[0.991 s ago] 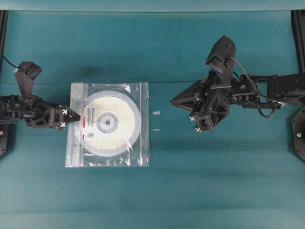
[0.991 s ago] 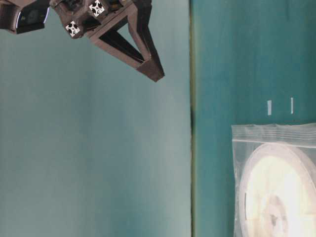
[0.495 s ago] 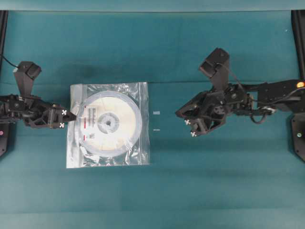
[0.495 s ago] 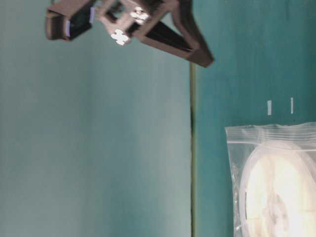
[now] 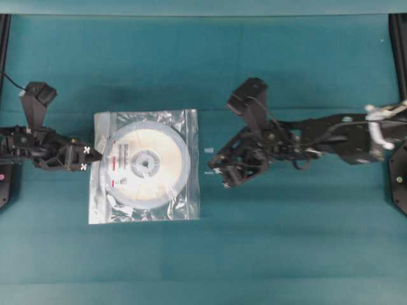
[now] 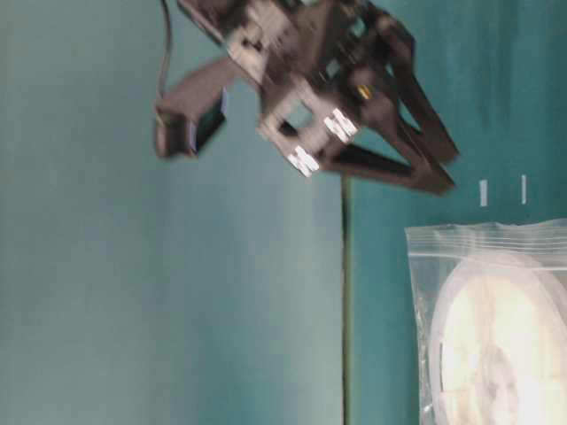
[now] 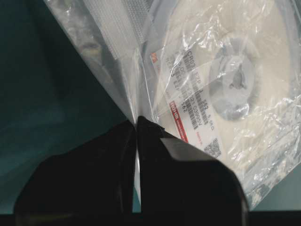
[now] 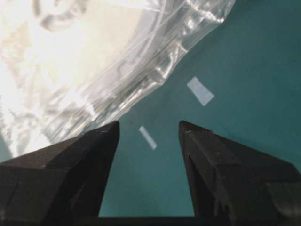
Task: Take out the reel from the clear zip bag.
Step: 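Reach the right gripper over the bag toward the reel's right rim, then grasp the white reel through the bag opening with the right gripper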
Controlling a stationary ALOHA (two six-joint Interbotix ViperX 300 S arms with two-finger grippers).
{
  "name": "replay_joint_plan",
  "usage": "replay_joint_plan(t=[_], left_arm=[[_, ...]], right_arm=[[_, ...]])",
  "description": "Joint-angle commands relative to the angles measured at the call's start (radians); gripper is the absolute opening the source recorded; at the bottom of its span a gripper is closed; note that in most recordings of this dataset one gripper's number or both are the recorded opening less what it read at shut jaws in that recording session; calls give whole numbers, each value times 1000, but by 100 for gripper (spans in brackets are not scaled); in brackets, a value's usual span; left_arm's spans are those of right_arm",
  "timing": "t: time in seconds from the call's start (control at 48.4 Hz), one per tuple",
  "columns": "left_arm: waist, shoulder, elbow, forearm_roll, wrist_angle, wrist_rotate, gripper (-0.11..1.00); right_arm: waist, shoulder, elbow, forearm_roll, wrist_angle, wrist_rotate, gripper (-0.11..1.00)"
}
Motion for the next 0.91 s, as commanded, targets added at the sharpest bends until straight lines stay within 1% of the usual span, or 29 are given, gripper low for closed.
replay_joint_plan(t=[0.0,0.145,0.516,0.702,0.784,0.888], left_arm=[[-2,-2,-12,2,-2,2,1],[-2,-2,-12,3,-2,2,1],[-2,0,-14,3,0,2,0],[-2,-2,-12,2,-2,2,0],[-2,-2,-12,2,0,3,1],[-2,-2,-12,3,0,3,0]], right_arm=[[2,25,-40,-3,20,5,69],[2,61,-78,-9,52,5,69],[-5,115,-156,-9,28,8,69],[-8,127,-190,9,26,12,69],[-8,130,-198,23,26,26,69],[-12,137,-198,29,26,67,69]])
